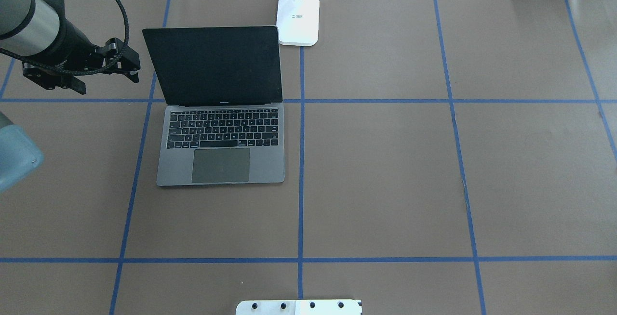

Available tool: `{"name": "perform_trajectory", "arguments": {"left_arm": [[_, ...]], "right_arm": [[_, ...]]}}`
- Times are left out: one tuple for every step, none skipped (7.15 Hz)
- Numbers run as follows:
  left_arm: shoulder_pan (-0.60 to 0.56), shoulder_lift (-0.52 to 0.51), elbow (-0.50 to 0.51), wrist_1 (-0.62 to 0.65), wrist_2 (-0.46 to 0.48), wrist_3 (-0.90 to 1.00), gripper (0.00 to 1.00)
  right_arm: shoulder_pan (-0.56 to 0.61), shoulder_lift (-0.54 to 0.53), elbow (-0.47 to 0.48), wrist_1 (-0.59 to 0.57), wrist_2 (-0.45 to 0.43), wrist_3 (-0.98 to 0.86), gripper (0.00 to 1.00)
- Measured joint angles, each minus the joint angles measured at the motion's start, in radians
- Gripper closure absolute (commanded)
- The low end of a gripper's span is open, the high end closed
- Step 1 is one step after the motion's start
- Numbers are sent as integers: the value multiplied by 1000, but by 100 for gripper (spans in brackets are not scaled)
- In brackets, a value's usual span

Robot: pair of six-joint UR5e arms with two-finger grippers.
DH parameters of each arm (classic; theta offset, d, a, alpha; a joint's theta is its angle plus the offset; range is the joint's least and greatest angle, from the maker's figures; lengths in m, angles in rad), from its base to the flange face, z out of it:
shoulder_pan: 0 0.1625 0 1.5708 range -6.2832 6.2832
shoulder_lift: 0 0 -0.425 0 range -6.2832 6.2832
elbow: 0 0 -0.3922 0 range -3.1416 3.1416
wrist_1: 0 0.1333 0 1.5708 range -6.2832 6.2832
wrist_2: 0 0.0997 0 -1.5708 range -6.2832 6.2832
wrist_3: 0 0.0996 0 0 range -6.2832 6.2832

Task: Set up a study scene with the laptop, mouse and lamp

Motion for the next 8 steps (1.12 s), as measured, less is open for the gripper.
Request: {"name": "perform_trajectory", "arguments": {"left_arm": [[0, 0, -1, 0, 0, 0, 0], [0, 0, -1, 0, 1, 0, 0], [0, 0, -1, 1, 1, 0, 0], [0, 0, -1, 1, 2, 0, 0], [0, 0, -1, 1, 2, 0, 0], [0, 1, -1, 1, 2, 0, 0], [0, 1, -1, 1, 2, 0, 0], [0, 1, -1, 1, 3, 0, 0]], "right_arm": [[0, -6, 3, 0, 0, 0, 1], [0, -14, 5, 0, 0, -1, 1], [0, -23, 8, 0, 1, -1, 1], [1, -30, 9, 0, 2, -2, 7], [1, -32, 8, 0, 3, -2, 21], [1, -33, 4, 0, 6, -2, 31], [0, -36, 3, 0, 9, -2, 45], [0, -40, 6, 0, 12, -2, 65]]}}
